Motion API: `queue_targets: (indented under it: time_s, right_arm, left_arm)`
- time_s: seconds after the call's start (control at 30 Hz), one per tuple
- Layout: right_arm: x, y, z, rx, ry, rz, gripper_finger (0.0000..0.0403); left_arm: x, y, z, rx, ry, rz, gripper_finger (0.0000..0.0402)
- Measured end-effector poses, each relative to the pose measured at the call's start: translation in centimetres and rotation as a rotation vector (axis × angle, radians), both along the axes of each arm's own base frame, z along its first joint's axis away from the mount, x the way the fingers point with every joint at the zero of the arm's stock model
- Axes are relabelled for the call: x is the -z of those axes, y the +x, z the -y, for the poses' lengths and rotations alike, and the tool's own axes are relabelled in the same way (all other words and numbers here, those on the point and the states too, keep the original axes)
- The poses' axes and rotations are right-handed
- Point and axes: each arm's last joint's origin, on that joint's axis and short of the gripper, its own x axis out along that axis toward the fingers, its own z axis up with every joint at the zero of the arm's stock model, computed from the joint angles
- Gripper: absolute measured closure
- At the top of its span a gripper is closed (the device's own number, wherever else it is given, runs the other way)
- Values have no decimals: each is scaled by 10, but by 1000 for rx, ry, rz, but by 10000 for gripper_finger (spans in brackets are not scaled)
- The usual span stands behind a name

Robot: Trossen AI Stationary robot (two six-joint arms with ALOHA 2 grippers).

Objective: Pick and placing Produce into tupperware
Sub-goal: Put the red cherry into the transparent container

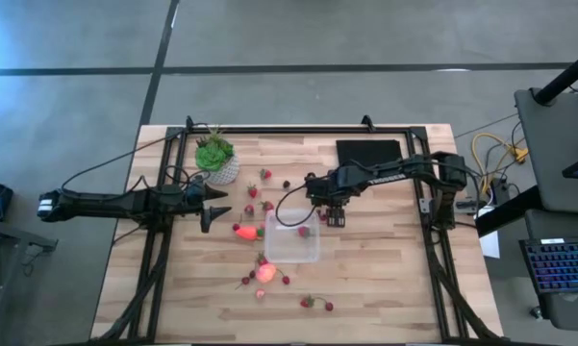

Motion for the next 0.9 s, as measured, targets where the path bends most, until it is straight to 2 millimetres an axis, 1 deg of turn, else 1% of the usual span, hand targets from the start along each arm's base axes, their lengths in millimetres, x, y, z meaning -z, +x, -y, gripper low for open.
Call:
queue_targets:
  time_s: [0.3,0.43,0.7,0.9]
  right_arm:
    - [9,-3,-2,6,0,10,184]
    - [12,-5,-2,48,4,10,200]
    - [13,-4,-2,74,12,28,249]
    - [11,0,-1,57,0,63,258]
  left_arm:
    - [0,0,0,0,0,-2,162]
    - [0,0,0,0,0,-2,162]
    - [0,0,0,1,0,-2,162]
    - [0,0,0,0,1,5,162]
